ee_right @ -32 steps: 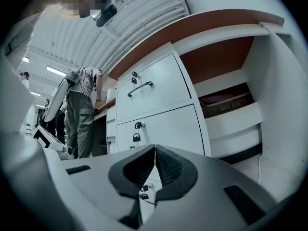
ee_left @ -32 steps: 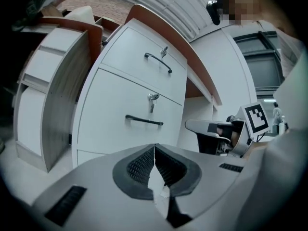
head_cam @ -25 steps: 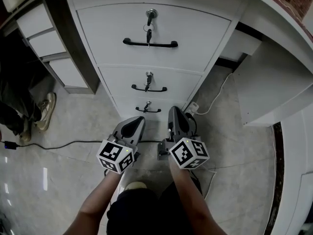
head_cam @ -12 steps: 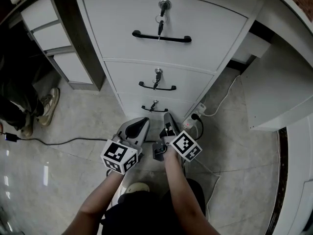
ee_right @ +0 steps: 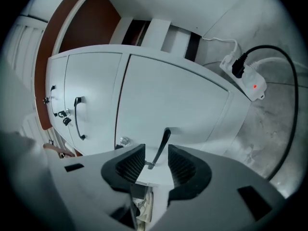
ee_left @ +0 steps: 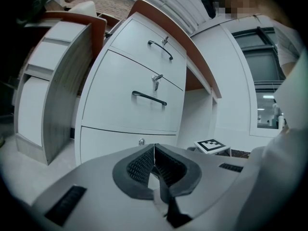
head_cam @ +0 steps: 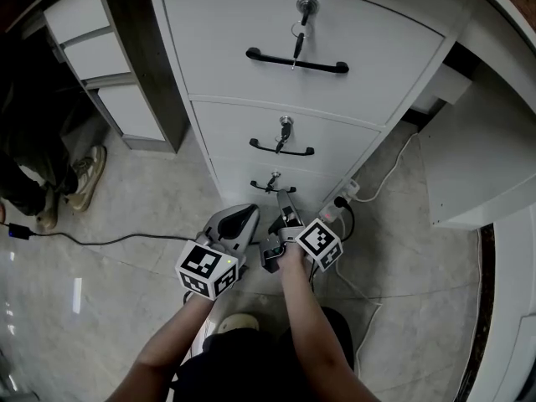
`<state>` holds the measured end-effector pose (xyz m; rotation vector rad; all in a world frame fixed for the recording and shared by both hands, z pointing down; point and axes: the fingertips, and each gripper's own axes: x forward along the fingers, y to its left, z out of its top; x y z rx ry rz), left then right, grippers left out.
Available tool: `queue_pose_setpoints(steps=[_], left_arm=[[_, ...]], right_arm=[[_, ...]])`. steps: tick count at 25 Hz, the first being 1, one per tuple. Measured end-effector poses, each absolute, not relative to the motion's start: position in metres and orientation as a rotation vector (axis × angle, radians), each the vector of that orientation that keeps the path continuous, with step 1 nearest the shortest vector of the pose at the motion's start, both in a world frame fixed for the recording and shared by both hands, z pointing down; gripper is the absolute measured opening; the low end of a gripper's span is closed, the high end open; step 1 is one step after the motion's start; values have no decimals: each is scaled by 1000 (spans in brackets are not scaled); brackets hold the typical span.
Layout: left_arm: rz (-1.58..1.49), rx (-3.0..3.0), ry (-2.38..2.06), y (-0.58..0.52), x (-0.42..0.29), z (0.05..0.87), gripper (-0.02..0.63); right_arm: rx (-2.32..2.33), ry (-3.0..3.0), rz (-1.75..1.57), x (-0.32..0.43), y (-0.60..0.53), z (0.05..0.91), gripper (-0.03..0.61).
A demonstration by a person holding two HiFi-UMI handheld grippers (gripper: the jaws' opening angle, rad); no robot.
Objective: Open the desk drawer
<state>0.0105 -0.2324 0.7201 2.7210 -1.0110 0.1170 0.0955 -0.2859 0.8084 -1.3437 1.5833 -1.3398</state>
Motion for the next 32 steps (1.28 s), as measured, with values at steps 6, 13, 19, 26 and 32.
queue_pose_setpoints(steps=[6,13,19,26,32], left_arm=[[124,2720,-998,-237,8,727,12],[134,2713,-1000,-245,6,733,12],[123,2698,-1016,-248,2,737,12],[127,2706,-1006,-245,2,737,12],[131,2718,-1015,-245,3,734,12]], right_arm=[[-1344,1532,-1364,104,-296,819,135],[-1314,1449,-1348,108,-303,823,132],[-1363,1450,-1274,106,-304,819,64],[-1311,1392,-1295,106,-303,820,46],[-1331,1428,-1279,106,-301,819,48]])
